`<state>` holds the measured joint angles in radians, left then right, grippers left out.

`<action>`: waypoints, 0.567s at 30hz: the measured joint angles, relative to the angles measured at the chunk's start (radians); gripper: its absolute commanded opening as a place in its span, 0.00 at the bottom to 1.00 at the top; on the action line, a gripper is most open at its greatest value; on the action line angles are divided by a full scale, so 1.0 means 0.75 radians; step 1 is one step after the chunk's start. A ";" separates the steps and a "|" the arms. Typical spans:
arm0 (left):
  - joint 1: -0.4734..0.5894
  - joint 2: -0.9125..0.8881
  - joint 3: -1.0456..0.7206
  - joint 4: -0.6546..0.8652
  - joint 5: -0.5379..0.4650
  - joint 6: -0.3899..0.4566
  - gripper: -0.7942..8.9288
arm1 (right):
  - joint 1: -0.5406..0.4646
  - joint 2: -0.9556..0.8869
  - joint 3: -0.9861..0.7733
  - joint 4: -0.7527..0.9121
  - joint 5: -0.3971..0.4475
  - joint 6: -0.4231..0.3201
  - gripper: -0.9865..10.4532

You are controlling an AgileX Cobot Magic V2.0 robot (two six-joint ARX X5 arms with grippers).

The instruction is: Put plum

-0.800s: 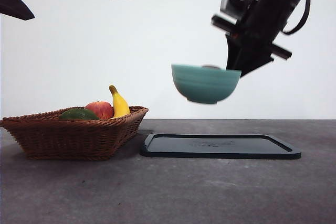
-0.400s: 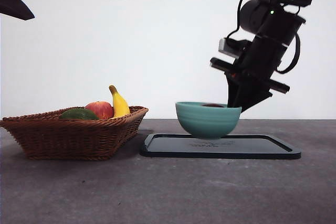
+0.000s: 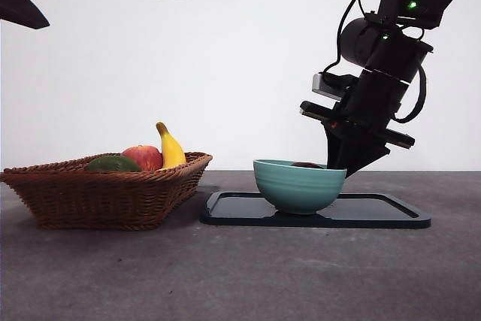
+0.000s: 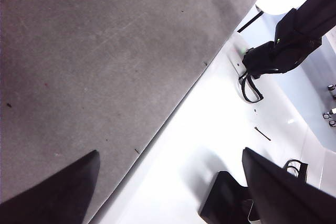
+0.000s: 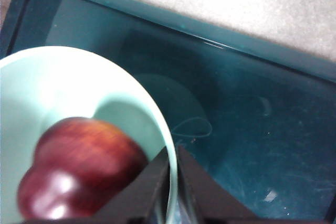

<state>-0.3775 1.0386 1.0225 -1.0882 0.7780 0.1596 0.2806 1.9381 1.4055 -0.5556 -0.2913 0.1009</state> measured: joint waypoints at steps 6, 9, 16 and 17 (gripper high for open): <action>0.000 0.000 0.000 0.000 0.000 0.000 0.53 | 0.000 0.000 0.000 -0.007 0.001 0.001 0.16; 0.000 0.000 0.000 0.000 0.000 -0.001 0.53 | 0.000 0.000 0.000 -0.011 0.002 0.002 0.21; 0.000 0.000 0.000 -0.001 0.000 0.000 0.53 | -0.006 -0.022 0.000 -0.016 0.011 0.015 0.23; 0.000 0.000 0.000 -0.001 0.000 0.000 0.53 | -0.009 -0.039 0.000 -0.017 0.011 0.015 0.23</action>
<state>-0.3775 1.0386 1.0225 -1.0885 0.7780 0.1596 0.2741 1.9087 1.4055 -0.5686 -0.2832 0.1123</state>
